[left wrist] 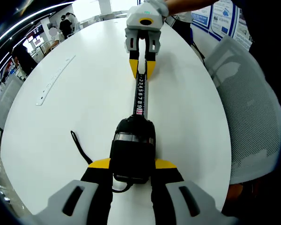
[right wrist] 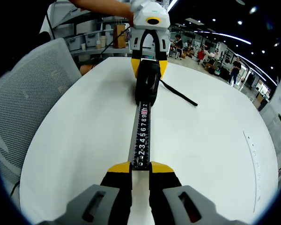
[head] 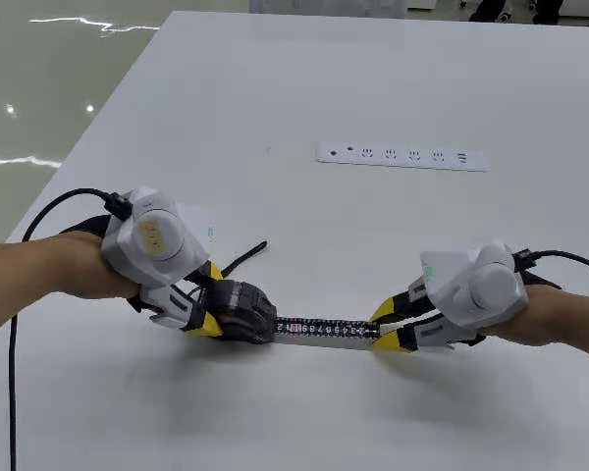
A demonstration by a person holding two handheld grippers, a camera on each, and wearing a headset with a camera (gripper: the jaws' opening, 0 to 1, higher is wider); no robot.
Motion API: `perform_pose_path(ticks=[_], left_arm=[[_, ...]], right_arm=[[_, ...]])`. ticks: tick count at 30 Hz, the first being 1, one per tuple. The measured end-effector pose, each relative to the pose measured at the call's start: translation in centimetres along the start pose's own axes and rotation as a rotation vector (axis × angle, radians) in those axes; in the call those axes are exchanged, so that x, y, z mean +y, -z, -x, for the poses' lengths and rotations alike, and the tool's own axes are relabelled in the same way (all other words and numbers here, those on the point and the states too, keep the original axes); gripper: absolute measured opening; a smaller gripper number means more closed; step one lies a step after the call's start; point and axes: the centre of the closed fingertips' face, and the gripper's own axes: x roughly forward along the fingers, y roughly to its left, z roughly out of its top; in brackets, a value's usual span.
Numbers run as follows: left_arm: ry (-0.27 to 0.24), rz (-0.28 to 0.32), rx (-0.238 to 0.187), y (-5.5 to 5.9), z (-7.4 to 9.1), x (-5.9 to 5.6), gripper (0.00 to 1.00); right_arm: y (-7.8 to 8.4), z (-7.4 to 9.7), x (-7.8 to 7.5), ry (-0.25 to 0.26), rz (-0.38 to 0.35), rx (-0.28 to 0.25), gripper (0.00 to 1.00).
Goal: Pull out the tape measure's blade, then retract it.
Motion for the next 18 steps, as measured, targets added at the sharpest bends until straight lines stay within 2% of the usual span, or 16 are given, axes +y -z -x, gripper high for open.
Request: perform_pose_path(ticks=[8,18], left_arm=[[0.0,0.0,0.0,-0.33,0.07,-0.18,0.26],[0.001,-0.001,-0.001,-0.18,0.01,-0.01,0.26]], right_arm=[[0.25,0.06,-0.15,0.0,-0.001,0.003,0.12],[0.35,0.11,-0.19,0.0,0.001,0.004,0.11]])
